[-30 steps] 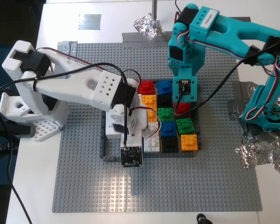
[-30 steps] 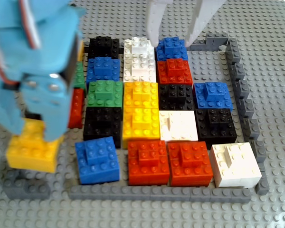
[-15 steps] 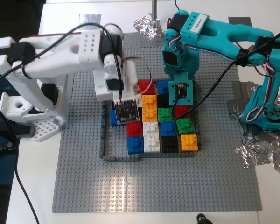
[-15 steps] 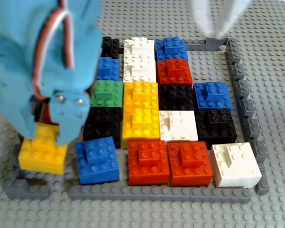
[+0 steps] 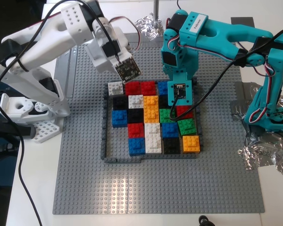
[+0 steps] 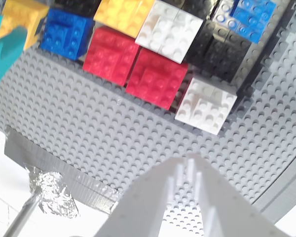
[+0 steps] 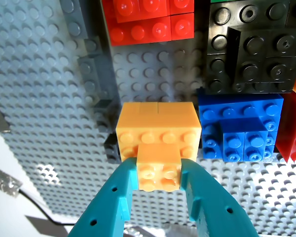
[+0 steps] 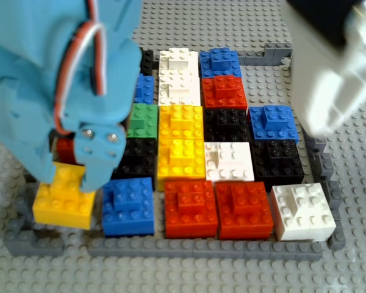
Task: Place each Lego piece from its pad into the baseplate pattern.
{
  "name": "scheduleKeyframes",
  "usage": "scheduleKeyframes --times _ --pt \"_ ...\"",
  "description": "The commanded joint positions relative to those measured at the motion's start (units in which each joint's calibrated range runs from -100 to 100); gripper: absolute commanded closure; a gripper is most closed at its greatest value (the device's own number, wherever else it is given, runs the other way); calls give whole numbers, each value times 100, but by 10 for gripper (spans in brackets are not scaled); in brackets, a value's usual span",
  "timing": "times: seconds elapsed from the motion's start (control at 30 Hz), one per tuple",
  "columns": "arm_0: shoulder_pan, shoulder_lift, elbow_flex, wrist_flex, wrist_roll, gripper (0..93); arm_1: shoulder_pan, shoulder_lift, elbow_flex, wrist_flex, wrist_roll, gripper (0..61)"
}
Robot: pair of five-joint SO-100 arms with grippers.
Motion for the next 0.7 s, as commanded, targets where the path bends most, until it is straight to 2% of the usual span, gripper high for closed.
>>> scheduleKeyframes --times 0.0,0.1,0.17,0.27,0.47,0.67 --pt "-1 -29 -187 40 -5 907 -1020 -200 -84 -278 -24 612" --pt "6 -29 -159 48 -5 900 -1847 -97 -66 -546 -112 612" --pt "6 -29 -159 48 -5 852 -2341 160 -220 -782 -195 612" --pt "6 -29 -159 48 -5 832 -3059 667 -436 -1197 -288 612" --pt "13 -29 -150 48 34 830 -3980 1637 -1439 -1263 -410 612" --pt "93 -29 -150 56 142 788 -4713 1748 -1890 -1100 -552 612"
